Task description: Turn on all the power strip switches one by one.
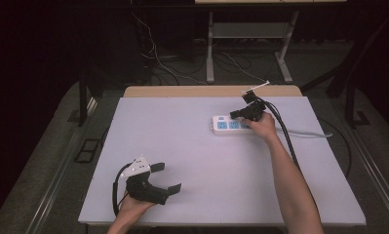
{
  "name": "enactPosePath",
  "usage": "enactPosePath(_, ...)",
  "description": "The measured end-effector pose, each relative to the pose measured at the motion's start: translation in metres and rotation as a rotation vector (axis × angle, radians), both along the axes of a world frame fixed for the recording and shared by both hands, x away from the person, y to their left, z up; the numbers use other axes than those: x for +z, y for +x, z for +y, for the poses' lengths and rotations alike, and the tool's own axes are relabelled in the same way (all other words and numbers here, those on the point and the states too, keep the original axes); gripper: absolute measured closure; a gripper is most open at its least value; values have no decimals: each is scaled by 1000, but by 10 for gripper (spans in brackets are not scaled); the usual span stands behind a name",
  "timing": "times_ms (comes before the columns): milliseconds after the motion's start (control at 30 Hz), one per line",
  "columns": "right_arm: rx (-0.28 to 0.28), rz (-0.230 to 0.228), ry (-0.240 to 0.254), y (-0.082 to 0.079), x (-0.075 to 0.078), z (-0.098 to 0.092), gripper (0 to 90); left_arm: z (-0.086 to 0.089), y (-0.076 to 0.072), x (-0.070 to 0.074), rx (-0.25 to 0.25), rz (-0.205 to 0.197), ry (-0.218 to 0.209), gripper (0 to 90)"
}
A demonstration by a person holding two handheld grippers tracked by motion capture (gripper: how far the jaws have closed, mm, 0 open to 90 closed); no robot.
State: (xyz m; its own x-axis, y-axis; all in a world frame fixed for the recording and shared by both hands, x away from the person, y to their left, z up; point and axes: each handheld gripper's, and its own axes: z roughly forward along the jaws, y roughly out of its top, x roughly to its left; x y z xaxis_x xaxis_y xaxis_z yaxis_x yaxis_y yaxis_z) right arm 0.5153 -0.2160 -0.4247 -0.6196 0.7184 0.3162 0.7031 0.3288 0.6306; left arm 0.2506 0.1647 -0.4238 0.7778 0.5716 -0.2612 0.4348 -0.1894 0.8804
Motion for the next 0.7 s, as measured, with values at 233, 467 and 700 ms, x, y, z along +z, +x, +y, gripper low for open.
enactPosePath(233, 4, -26, 11, -2, -3, -1, 900, 0, 0, 0, 5, 1, 1, 0)
enactPosePath(467, 6, -40, -4, -4, -4, 0, 900, 1, -2, 0, 5, -1, -1, 0)
enactPosePath(700, 4, -34, 6, -3, -4, -1, 900, 1, -1, 0, 5, 0, -1, 0)
